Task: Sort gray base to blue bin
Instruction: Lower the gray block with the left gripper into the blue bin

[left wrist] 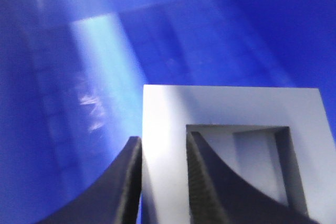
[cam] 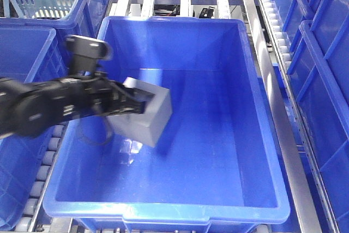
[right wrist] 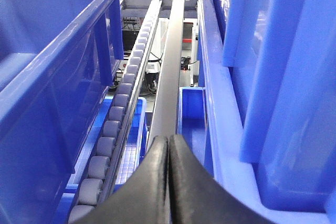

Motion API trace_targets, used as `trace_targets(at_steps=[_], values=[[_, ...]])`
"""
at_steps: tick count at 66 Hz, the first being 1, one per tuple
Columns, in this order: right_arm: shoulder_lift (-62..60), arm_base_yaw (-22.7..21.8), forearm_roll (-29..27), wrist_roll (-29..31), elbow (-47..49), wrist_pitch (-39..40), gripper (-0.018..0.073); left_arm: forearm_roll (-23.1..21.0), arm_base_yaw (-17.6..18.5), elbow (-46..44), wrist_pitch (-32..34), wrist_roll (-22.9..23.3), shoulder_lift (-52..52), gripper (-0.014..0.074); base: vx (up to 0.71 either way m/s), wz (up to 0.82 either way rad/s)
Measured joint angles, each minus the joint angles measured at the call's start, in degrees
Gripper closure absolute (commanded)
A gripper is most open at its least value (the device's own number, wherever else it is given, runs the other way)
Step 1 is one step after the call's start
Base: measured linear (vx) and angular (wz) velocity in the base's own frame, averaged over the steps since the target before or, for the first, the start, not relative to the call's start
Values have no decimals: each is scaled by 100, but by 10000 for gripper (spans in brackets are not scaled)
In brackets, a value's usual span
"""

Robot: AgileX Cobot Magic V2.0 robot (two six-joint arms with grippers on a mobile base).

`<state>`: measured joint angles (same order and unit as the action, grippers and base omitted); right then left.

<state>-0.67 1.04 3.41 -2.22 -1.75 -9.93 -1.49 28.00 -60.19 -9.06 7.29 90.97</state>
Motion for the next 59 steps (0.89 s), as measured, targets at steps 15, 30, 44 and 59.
trace_targets(at_steps=[15,30,44,59], values=[[0,0,0,0,0,0,568,0,226,-440,-6,0,569,574,0,0],[0,0,0,0,0,0,568,-10,344,-698,-18,0,1140,569,0,0],[0,0,0,0,0,0,568,-10,344,-698,-45,0,1414,513,0,0],[0,0,0,0,0,0,568,-10,344,-711,9,0,1463,342,0,0]])
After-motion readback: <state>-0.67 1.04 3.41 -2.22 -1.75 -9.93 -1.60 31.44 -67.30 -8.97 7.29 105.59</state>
